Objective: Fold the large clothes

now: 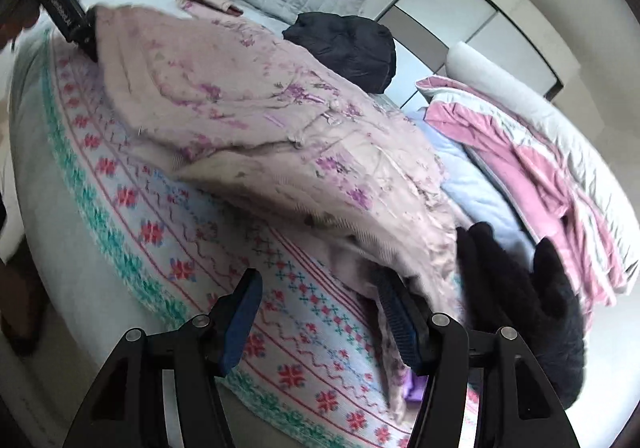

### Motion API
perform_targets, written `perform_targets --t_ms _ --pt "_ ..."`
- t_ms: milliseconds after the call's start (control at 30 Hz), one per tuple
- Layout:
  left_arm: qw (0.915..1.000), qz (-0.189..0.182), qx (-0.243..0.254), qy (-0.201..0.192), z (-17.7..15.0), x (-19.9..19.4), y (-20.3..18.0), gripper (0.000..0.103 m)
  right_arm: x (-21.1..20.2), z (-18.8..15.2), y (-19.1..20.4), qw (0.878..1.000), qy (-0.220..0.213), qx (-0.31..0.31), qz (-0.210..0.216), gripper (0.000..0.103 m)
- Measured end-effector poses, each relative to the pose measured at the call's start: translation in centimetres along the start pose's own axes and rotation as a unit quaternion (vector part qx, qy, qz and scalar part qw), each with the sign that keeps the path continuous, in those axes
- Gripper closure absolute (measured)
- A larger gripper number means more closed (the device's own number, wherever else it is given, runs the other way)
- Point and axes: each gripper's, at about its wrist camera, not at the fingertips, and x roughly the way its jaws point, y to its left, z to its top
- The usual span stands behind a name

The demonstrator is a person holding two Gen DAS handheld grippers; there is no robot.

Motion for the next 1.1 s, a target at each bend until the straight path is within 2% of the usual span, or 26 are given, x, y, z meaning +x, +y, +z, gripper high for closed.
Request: perform_targets --t_ms 67,133,200,267,333,400,467,533,567,600,633,733,800,900,1000,1033,1100 --pt "0.9999 -0.015 -0.001 0.005 -0.7 -0.4 -0.1 0.028 -0.6 -0.3 0.3 1.0 -0.008 -0.006 -0.009 0.042" --pt "0.9995 -0.029 -0.006 0.007 -1.1 -0.4 0.0 0.028 -1.0 -0.6 0.5 0.999 -0.014 -0.015 -0.038 0.042" --pt "0.9997 -0.02 -0.004 0.01 -1.3 -0.1 -0.2 0.028 -1.2 -0.7 0.5 0.999 -0.017 -0.013 -0.05 0.041" --pt "0.9999 -0.009 0.005 0.006 -1.1 0.2 -0.7 0.028 -0.5 -0.6 0.7 0.999 -0.008 -0.017 -0.047 0.041" --pt "0.9998 -0.004 0.018 0.004 -0.8 0.4 -1.2 0.028 1.1 -0.4 1.9 0.998 0.016 -0.049 -0.034 0.041" --pt "0.9995 0.002 0.033 0.001 -0.6 0.3 -2.1 0.028 1.7 0.0 2.5 0.997 0.009 -0.069 -0.038 0.042" --pt "0.9989 -0.015 0.045 -0.001 -0.8 -0.1 -2.9 0.028 2.0 0.8 2.2 0.997 0.0 -0.063 -0.037 0.043" --pt "0.9978 -0.044 0.05 0.0 -1.0 -0.5 -3.4 0.028 2.8 1.7 1.9 0.998 0.001 -0.057 -0.032 0.061" --pt "0.9975 -0.046 0.053 -0.002 -1.1 -0.7 -3.6 0.028 3.2 2.2 1.7 0.999 0.008 -0.049 -0.02 0.092" --pt "0.9971 -0.04 0.064 -0.012 -1.4 -1.2 -4.0 0.028 3.3 2.6 1.1 0.999 0.012 -0.03 -0.005 0.096" --pt "0.9959 -0.029 0.081 -0.029 -1.7 -1.7 -4.6 0.028 3.1 3.2 -0.1 1.0 0.012 0.01 0.024 0.097" --pt "0.9826 0.031 0.159 -0.091 -2.6 -2.8 -6.8 0.028 2.8 4.0 -4.1 0.989 0.017 0.123 0.085 0.097" --pt "0.9756 0.034 0.195 -0.095 -2.8 -2.5 -7.8 0.028 3.4 4.4 -5.8 0.98 0.026 0.162 0.113 0.097" --pt "0.9692 0.037 0.231 -0.078 -3.0 -1.5 -9.0 0.028 3.9 5.1 -6.6 0.974 0.032 0.181 0.135 0.097" --pt "0.9578 0.064 0.261 -0.101 -2.6 -1.6 -10.1 0.028 3.7 5.4 -7.0 0.972 0.027 0.189 0.14 0.097" --pt "0.9548 0.071 0.269 -0.104 -2.3 -1.4 -10.5 0.03 4.0 5.6 -7.2 0.971 0.026 0.191 0.141 0.097" --pt "0.9496 0.088 0.285 -0.097 -1.8 -0.6 -10.9 0.047 4.0 5.8 -7.5 0.969 0.024 0.199 0.145 0.097"
